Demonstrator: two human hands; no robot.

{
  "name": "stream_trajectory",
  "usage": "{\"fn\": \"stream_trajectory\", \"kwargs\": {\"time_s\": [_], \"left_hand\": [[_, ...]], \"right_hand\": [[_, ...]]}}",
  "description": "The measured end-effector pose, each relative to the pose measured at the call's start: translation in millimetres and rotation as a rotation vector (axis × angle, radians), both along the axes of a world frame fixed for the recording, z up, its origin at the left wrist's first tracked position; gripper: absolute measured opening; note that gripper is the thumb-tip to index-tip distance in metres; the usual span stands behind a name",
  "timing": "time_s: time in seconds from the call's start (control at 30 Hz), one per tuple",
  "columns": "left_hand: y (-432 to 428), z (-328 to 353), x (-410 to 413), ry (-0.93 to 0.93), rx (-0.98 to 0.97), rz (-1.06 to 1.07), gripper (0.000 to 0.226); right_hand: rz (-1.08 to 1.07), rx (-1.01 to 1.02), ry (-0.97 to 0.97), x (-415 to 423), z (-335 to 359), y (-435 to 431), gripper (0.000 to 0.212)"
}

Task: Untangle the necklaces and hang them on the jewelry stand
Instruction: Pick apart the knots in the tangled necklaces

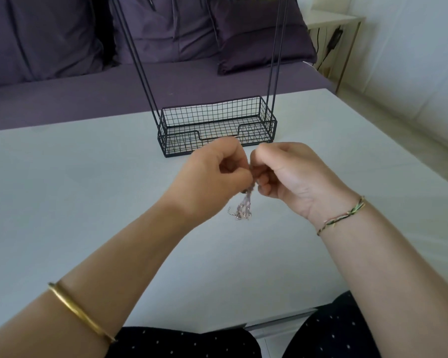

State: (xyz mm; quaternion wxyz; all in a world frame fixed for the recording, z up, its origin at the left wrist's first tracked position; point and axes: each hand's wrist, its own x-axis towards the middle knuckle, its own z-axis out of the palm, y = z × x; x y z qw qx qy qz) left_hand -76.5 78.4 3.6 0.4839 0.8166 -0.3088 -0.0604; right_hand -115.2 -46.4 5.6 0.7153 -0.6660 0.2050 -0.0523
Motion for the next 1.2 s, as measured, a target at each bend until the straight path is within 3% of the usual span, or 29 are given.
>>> {"fn": "stream_trajectory", "kwargs": {"time_s": [0.13,0.23,0.4,0.5,0.8,1.07,1.13,1.2], "left_hand": [[2.8,1.4,3.2,0.017,0.009,0.033,0.011],[7.6,2.8,10.4,0.170,-0.059,0.077,0.010],[9.4,5.0,13.3,0.332,-0.140,0.072,0.018],[10.2,6.2,14.8,0.371,-0.158,0.076,0.018],[11.0,4.5,16.9,0.347,-0.121,0.108,0.014],[3.7,6.8,8.9,0.005,0.031,0.210,0.010],[2.0,6.4,9.1,0.020,0.016,0.245,0.011],[1.1,6.3,10.2,0.172,-0.051,0.258,0.009]], "right_hand": [[0.016,0.029,0.011,-2.1,0.3,-1.9,0.028],[-0.021,0.021,0.002,-3.1,0.1,-5.1,0.024],[0.115,-0.038,-0.007,-5.1,-1.6,-4.0,0.007],[0.160,-0.091,-0.050,-5.3,-3.7,-2.5,0.008],[0.162,-0.312,-0.147,-4.9,-4.3,1.3,0.013],[0.164,-0.238,-0.154,-5.3,-2.8,1.6,0.018],[0.187,-0.186,-0.128,-5.3,-2.4,1.5,0.018],[0.209,-0.186,-0.114,-5.7,-2.1,1.1,0.018]]}}
